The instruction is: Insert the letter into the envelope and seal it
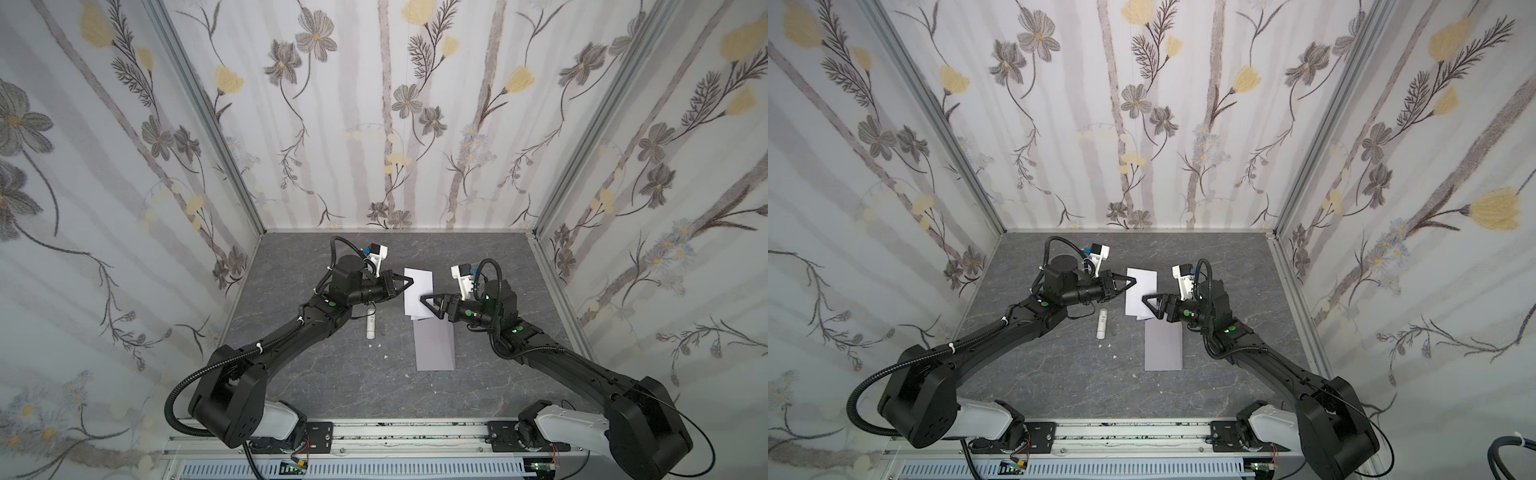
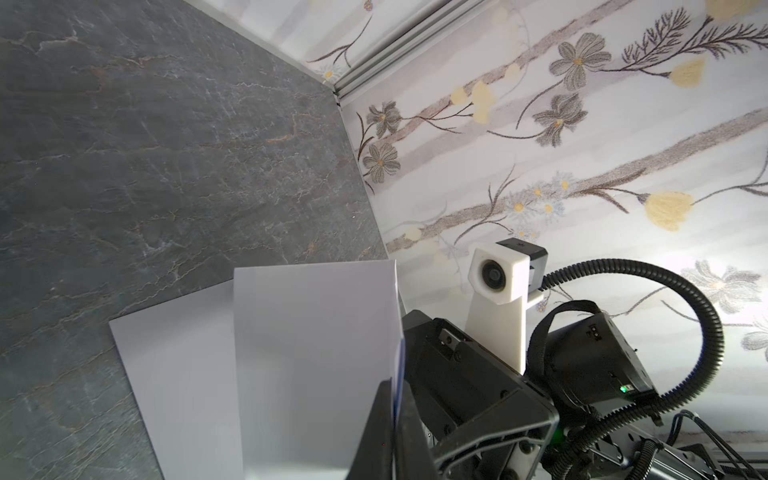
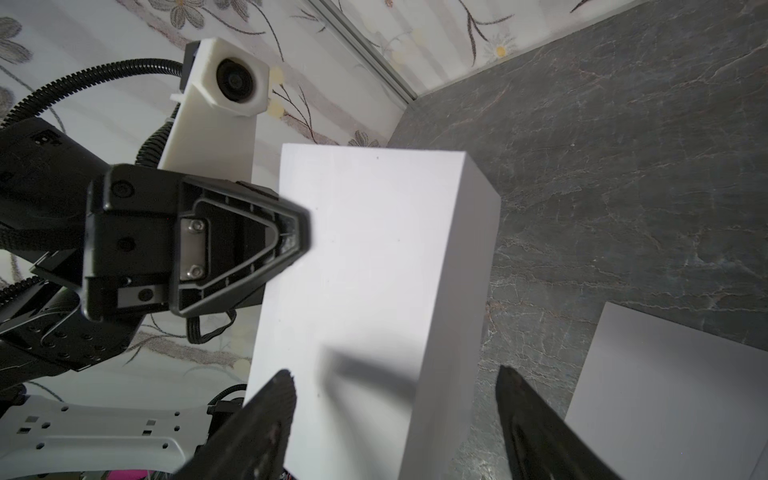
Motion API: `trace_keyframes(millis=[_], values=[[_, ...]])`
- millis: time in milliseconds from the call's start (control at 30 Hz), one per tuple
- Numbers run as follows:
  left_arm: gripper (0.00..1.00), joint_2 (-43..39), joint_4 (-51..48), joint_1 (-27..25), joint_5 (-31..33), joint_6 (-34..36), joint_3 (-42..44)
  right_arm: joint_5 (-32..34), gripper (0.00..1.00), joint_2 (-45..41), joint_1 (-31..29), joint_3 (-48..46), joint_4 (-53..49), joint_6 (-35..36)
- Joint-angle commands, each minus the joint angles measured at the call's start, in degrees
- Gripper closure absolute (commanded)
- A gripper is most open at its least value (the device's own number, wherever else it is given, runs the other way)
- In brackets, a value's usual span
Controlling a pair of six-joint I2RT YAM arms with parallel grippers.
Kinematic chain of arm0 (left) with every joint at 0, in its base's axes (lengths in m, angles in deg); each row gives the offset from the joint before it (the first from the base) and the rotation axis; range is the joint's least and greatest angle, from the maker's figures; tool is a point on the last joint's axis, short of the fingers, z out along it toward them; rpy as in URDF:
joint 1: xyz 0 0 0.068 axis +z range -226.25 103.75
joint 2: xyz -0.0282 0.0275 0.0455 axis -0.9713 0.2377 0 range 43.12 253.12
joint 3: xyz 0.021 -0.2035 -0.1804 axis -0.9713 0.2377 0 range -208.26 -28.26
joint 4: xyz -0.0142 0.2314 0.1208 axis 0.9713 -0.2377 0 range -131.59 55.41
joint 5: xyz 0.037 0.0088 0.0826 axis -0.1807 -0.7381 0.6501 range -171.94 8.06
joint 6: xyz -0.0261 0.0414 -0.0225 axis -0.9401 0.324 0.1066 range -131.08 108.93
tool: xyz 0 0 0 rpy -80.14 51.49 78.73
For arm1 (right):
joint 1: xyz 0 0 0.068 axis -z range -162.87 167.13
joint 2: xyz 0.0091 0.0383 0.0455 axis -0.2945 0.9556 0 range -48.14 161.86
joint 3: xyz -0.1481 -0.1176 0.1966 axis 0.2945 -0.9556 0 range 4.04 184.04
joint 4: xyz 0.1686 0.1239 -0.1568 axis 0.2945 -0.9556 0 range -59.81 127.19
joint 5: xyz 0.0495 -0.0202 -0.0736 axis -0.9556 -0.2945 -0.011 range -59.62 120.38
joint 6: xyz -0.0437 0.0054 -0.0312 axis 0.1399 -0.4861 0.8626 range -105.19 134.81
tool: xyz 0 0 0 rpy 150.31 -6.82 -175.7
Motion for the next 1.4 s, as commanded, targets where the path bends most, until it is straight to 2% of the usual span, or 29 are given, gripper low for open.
trace_keyframes(millis=[0, 200, 433, 800, 833, 867, 933, 1000, 1100, 1167, 1367], values=[[1.00, -0.40, 4.35, -0.46, -0.43, -2.52, -0.40, -1.18, 0.24, 0.57, -0.12, 0.92, 3.39, -0.55], [1.00, -0.37, 6.01, -0.82, -0.38, -3.75, -0.62, -1.82, 0.28, 1.18, -0.08, 1.01, 4.13, -0.88], [1.00, 0.04, 6.88, -0.84, -0.15, -4.32, -0.50, -3.64, 0.53, 1.38, -0.12, 0.67, 6.54, -2.04], [1.00, 0.24, 7.50, -0.76, 0.04, -4.61, -0.57, -4.61, 0.79, 1.19, -0.11, 0.37, 7.06, -2.62], [0.99, 0.24, 7.50, -0.62, 0.10, -4.58, -0.47, -4.70, 0.82, 1.19, -0.06, 0.30, 7.11, -2.66], [0.89, 0.20, 7.50, -0.47, 0.23, -4.67, -0.43, -4.79, 0.86, 1.11, -0.12, 0.18, 6.96, -2.66], [0.80, -0.10, 7.50, 0.14, 0.51, -4.67, -0.02, -4.64, 0.93, 0.95, -0.12, 0.21, 6.54, -2.60], [0.65, -0.91, 7.50, 1.02, 1.10, -4.63, 0.78, -4.27, 1.00, 0.71, 0.12, 0.14, 5.69, -2.58], [0.47, -2.75, 7.46, 2.69, 2.24, -4.50, 2.61, -3.78, 1.00, 0.11, 0.26, -0.14, 5.10, -2.58], [0.44, -4.04, 7.41, 3.88, 2.73, -4.50, 4.36, -3.32, 1.00, -0.51, 0.41, -0.21, 5.10, -2.66], [0.42, -7.92, 7.41, 4.09, 5.60, -5.13, 11.02, -0.16, 1.00, -2.39, 1.03, 0.48, 5.00, -3.67]])
